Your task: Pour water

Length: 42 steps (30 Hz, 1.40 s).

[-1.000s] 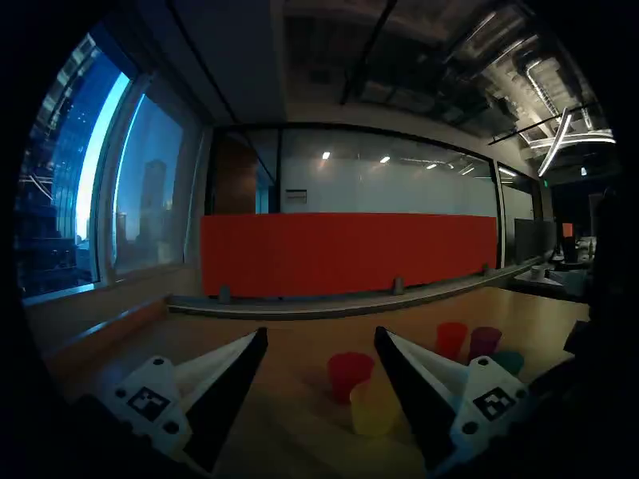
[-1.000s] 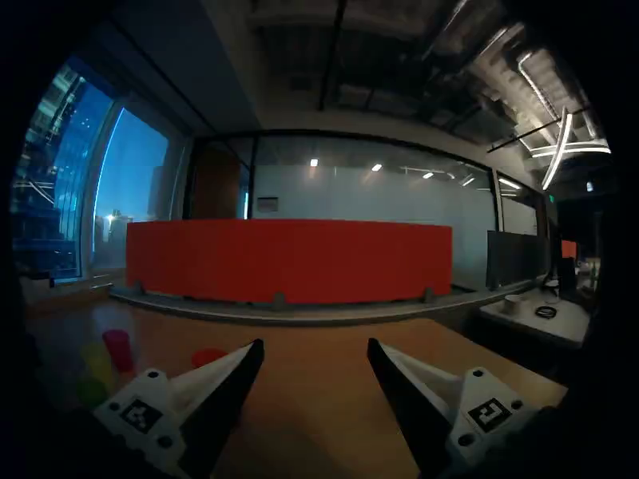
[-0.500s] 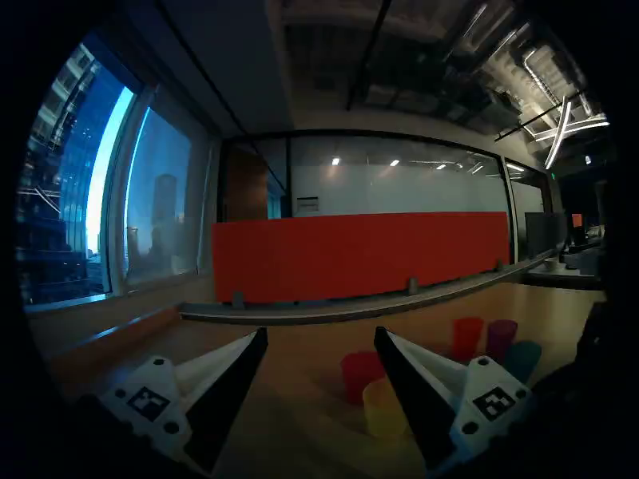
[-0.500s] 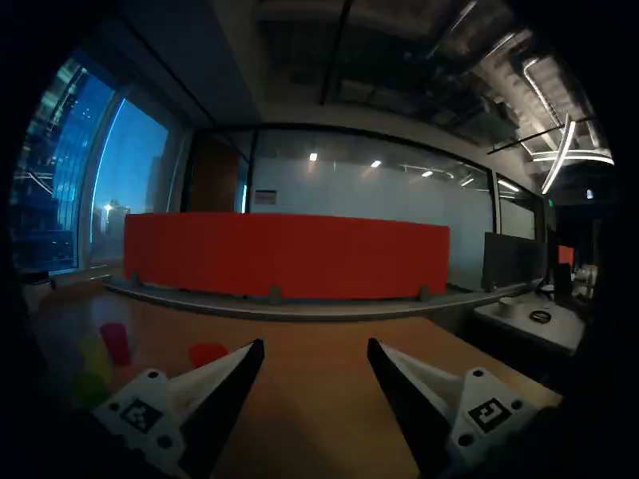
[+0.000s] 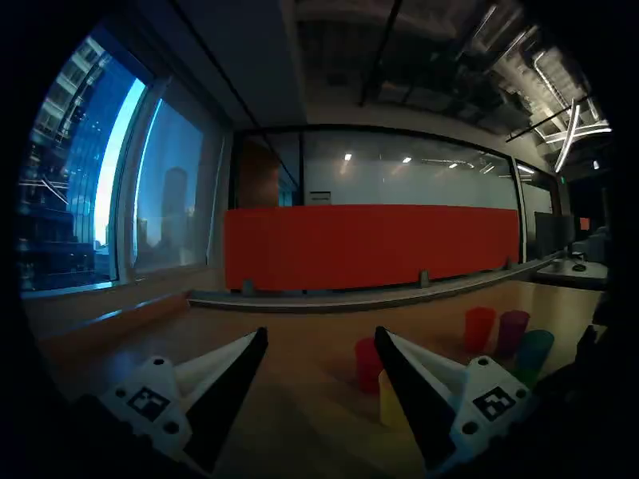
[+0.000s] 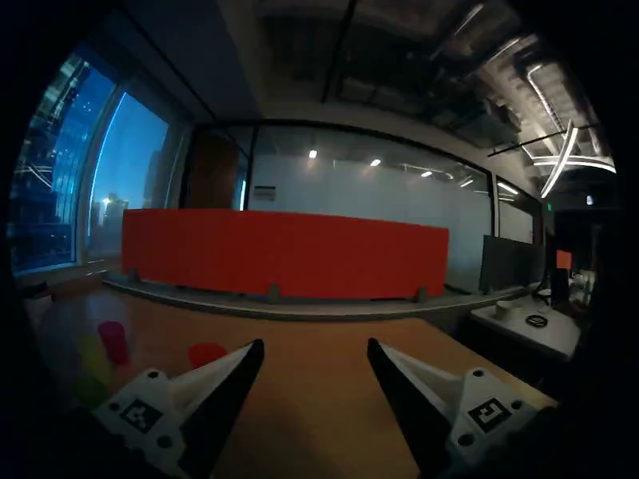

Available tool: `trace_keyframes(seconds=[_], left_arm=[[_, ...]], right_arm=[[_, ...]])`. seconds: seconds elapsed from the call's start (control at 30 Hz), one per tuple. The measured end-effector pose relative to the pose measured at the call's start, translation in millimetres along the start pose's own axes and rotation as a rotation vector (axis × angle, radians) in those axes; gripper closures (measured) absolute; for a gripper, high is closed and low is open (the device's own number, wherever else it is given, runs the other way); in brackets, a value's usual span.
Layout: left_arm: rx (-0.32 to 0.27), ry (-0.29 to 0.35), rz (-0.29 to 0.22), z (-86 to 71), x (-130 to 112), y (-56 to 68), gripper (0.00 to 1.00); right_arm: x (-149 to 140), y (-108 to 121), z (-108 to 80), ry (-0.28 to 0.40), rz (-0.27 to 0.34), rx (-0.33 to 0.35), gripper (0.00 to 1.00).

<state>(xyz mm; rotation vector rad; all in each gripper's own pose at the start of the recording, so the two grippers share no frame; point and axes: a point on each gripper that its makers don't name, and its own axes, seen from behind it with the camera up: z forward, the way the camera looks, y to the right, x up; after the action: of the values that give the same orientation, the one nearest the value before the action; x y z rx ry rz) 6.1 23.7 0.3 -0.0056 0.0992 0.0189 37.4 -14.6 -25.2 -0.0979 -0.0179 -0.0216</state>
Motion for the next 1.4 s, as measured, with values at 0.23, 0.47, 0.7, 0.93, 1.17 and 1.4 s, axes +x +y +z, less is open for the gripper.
trace_keyframes(seconds=[0.23,0.47,0.7,0.93,1.17,1.4], left_arm=[[0.019,-0.005,0.021,-1.1,-8.0,-8.8,0.01],[0.022,-0.011,0.005,-1.3,-14.5,-11.4,0.01],[0.021,-0.023,-0.011,0.3,-24.2,-11.8,0.0],[0.018,-0.033,-0.022,1.5,-29.3,-11.0,0.01],[0.017,-0.048,-0.024,2.9,-33.2,-11.7,0.01],[0.013,-0.053,-0.021,3.3,-33.9,-10.1,0.01]], right_arm=[[-0.6,-6.7,2.4,-0.003,0.002,0.004,0.0],[1.7,-10.5,2.7,-0.004,-0.018,0.005,0.0],[3.4,-12.2,4.0,-0.004,-0.023,0.007,0.0],[6.2,-11.3,5.5,-0.004,-0.028,0.003,0.0],[8.0,-8.2,6.3,-0.002,-0.031,0.0,0.0],[7.7,-8.0,5.0,0.0,-0.028,-0.001,0.0]])
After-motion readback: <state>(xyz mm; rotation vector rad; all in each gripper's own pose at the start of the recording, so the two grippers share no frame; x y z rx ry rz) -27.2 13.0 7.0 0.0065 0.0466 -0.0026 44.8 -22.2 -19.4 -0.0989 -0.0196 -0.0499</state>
